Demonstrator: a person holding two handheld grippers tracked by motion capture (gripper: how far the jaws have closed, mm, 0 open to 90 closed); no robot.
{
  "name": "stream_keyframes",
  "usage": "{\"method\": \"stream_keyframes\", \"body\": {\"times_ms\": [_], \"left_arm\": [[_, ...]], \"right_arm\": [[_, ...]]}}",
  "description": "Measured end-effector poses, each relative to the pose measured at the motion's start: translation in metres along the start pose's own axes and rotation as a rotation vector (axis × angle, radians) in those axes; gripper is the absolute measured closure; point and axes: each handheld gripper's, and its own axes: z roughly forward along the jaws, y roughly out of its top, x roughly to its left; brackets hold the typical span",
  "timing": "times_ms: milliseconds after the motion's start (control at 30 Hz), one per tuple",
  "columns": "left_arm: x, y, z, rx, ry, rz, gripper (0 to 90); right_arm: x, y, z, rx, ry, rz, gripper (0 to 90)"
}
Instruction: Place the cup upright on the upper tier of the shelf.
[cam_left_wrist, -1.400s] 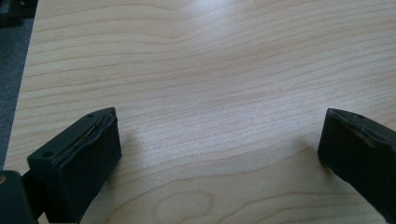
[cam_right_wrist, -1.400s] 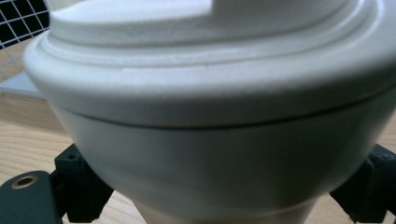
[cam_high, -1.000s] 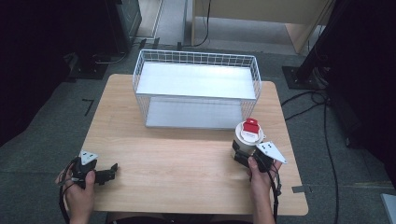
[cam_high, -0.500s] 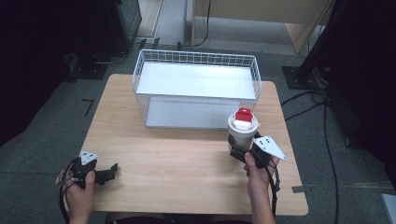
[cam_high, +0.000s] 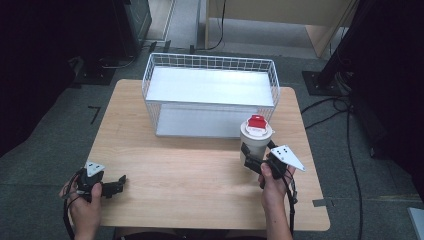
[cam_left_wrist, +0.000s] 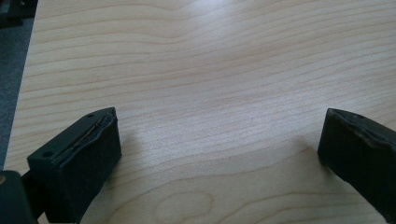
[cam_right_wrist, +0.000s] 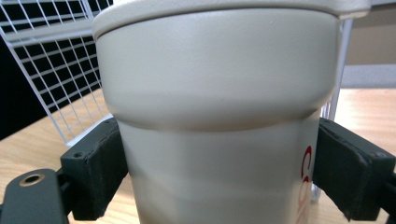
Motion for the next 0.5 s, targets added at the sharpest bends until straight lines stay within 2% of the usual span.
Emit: {"method": "stream_keyframes", "body": {"times_ms": [267,500], "left_arm": [[0.0,0.0,0.0,0.0,0.0,0.0,0.0],[0.0,0.0,0.0,0.001,0.0,0.001,0.0]], "right_arm": [[0.004,0.017,-0.002,-0.032,0.017,-0.022,11.7],[0.014,0.045,0.004,-0.063,0.039,-0.052,11.8]]}}
